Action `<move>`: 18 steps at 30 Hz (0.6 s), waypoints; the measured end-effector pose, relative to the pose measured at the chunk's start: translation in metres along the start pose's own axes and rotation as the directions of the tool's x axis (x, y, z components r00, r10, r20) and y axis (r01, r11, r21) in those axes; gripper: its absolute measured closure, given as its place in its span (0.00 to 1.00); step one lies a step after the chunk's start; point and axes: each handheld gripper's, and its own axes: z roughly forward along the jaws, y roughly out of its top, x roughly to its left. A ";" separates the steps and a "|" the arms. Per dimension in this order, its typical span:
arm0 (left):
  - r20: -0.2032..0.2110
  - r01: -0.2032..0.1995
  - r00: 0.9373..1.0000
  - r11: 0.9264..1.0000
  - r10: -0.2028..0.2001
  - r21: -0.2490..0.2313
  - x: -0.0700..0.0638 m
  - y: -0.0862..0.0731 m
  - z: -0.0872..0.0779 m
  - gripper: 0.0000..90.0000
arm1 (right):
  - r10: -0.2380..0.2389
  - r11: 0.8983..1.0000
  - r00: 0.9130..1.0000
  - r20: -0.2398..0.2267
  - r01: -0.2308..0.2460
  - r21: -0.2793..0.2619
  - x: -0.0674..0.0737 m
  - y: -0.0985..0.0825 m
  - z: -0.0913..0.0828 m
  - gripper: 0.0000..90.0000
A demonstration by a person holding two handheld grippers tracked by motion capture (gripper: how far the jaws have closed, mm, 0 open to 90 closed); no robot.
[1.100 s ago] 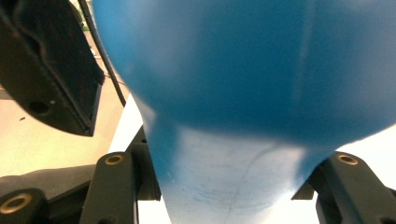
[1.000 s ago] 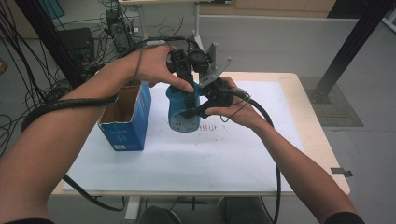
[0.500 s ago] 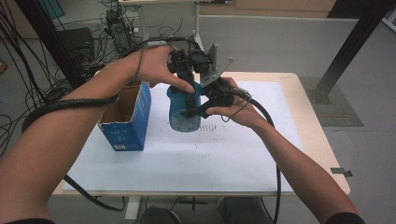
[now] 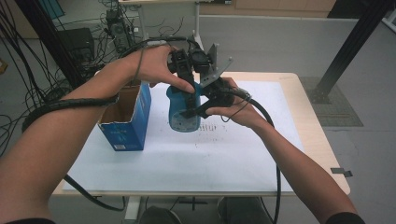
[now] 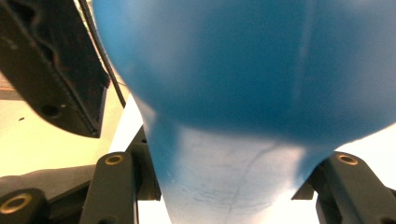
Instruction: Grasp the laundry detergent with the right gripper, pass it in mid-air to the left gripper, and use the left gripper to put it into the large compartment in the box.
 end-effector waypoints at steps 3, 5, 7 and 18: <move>-0.004 0.000 1.000 1.000 0.000 -0.002 0.000 -0.001 0.000 0.06 | -0.008 1.000 1.000 -0.002 0.008 -0.005 -0.001 0.000 0.000 0.49; -0.003 0.001 1.000 1.000 -0.001 -0.003 0.000 -0.001 -0.001 0.06 | -0.011 1.000 1.000 -0.004 0.011 -0.006 -0.001 0.000 0.000 0.49; -0.005 0.002 1.000 1.000 -0.002 -0.002 0.000 0.000 -0.001 0.06 | -0.012 1.000 1.000 -0.005 0.012 -0.007 -0.001 0.000 0.000 0.49; -0.006 -0.007 1.000 1.000 0.007 -0.001 -0.001 0.002 0.000 0.06 | -0.003 1.000 1.000 0.005 0.003 0.001 0.000 -0.001 -0.002 0.49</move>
